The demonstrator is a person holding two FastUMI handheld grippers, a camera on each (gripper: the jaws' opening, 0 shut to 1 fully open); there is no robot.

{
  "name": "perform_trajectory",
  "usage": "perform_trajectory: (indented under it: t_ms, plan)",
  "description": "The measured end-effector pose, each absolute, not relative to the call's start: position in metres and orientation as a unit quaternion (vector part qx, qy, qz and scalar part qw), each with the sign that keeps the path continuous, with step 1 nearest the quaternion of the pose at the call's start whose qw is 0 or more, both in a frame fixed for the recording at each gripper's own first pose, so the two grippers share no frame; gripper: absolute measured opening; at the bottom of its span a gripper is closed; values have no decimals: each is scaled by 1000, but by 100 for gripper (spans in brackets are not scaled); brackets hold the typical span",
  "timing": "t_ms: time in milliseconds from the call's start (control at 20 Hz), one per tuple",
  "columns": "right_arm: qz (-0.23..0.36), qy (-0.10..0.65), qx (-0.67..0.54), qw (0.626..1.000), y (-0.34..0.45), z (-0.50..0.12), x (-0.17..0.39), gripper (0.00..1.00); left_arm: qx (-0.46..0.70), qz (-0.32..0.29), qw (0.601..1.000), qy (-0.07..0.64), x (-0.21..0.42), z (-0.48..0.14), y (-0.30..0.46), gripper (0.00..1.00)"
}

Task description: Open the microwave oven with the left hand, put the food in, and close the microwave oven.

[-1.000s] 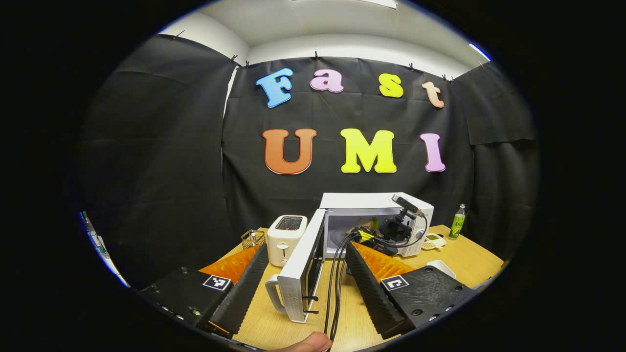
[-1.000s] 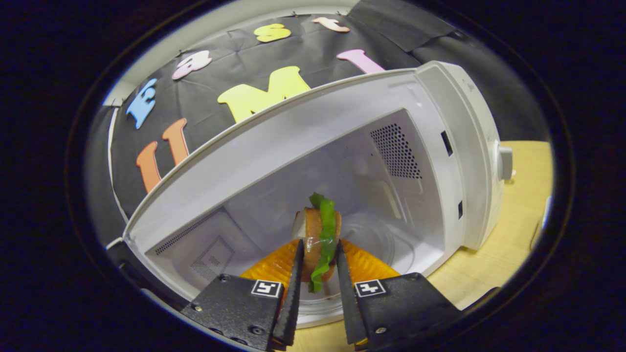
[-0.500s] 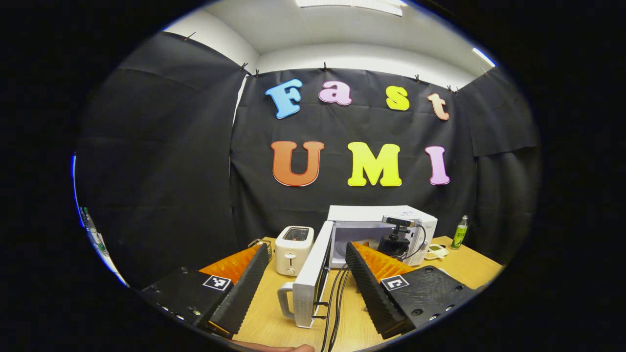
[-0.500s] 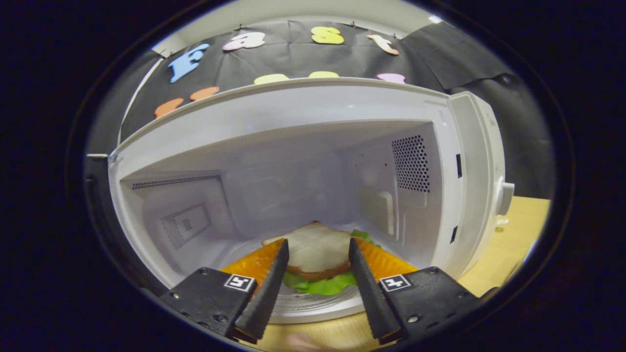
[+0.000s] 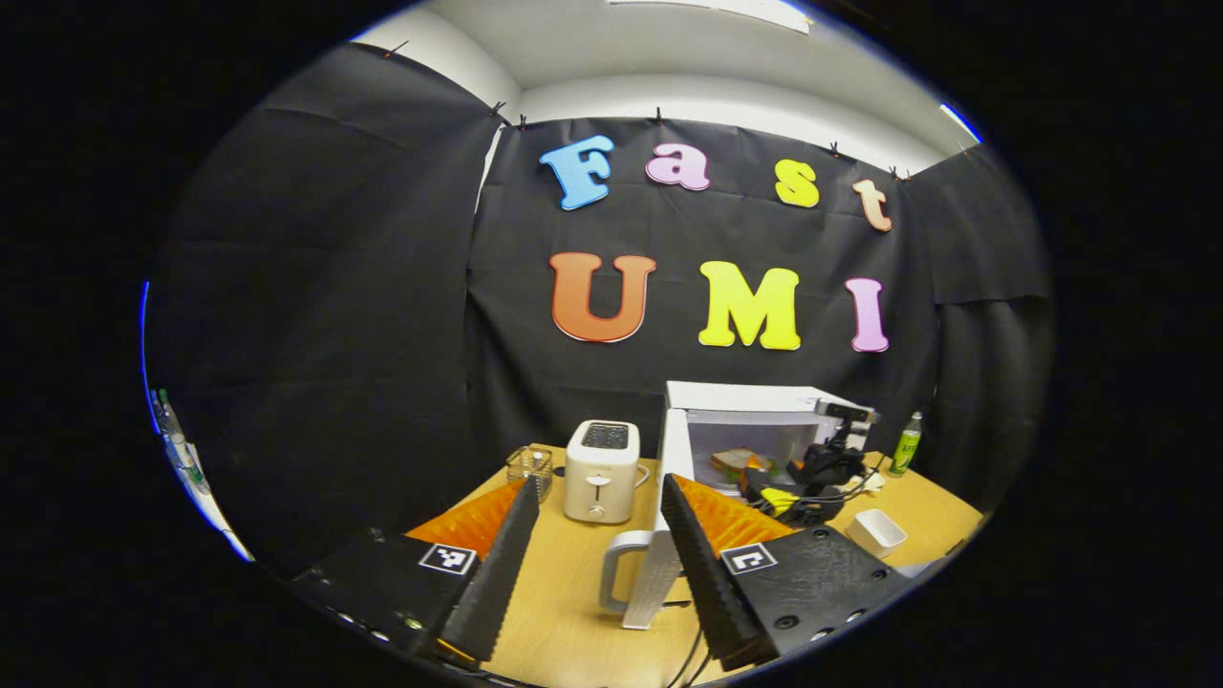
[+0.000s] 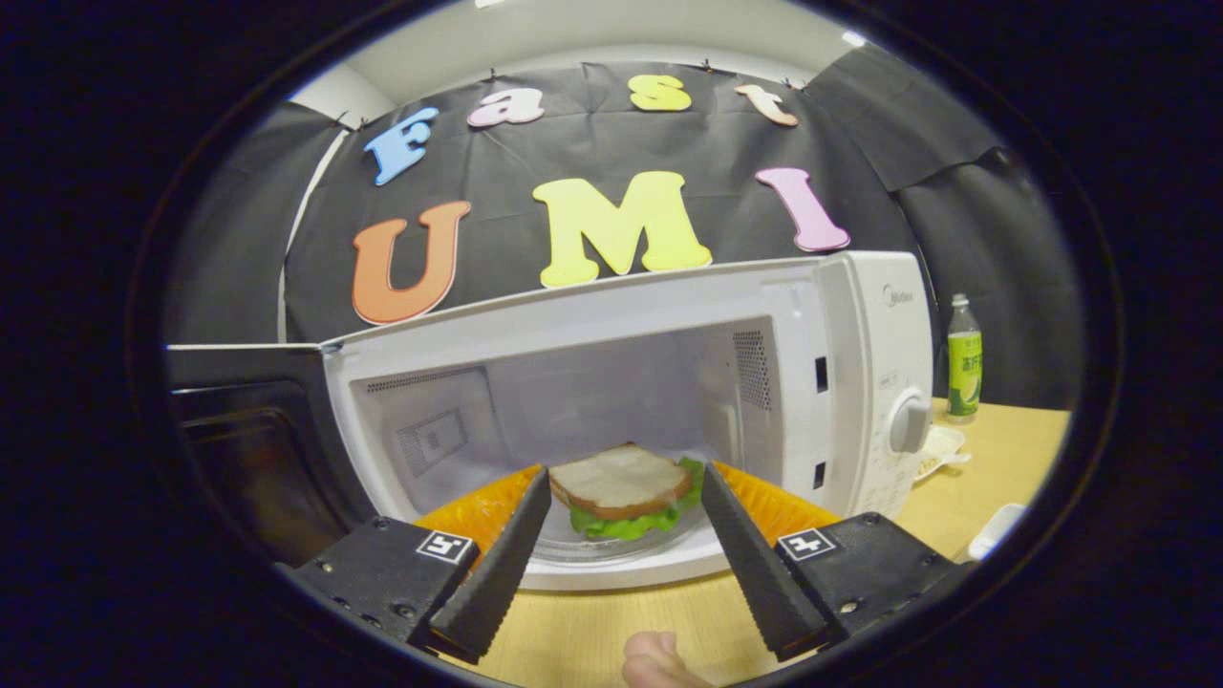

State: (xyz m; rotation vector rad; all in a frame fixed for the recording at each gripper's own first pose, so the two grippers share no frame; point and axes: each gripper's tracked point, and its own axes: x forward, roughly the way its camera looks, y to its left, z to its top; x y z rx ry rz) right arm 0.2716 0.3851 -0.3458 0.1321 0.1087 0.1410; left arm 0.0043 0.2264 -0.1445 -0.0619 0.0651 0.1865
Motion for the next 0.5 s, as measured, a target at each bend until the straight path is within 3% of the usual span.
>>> perform_trajectory:
  t_ms: [50,100,200,250,300,350,450,500]
  plan:
    - [77,59,64,993,383,-339,262,92,-19,114,993,33,4,-148,238,61]
    - [82,66,69,992,377,-334,248,91,-16,136,990,37,2,-153,252,48]
    - [97,76,88,988,369,-319,224,91,-25,160,986,48,-1,-160,264,35]
    - [100,81,90,988,363,-312,213,100,-29,157,986,51,-1,-163,264,28]
    - [102,87,87,987,356,-304,203,92,-33,152,987,51,0,-166,263,5]
    - [108,99,78,986,350,-298,194,91,-34,147,987,48,1,-167,263,14]
    - [130,114,64,983,341,-280,173,92,-35,139,989,47,-2,-171,264,0]
    - [138,121,59,981,333,-270,163,92,-30,133,989,50,3,-178,263,0]
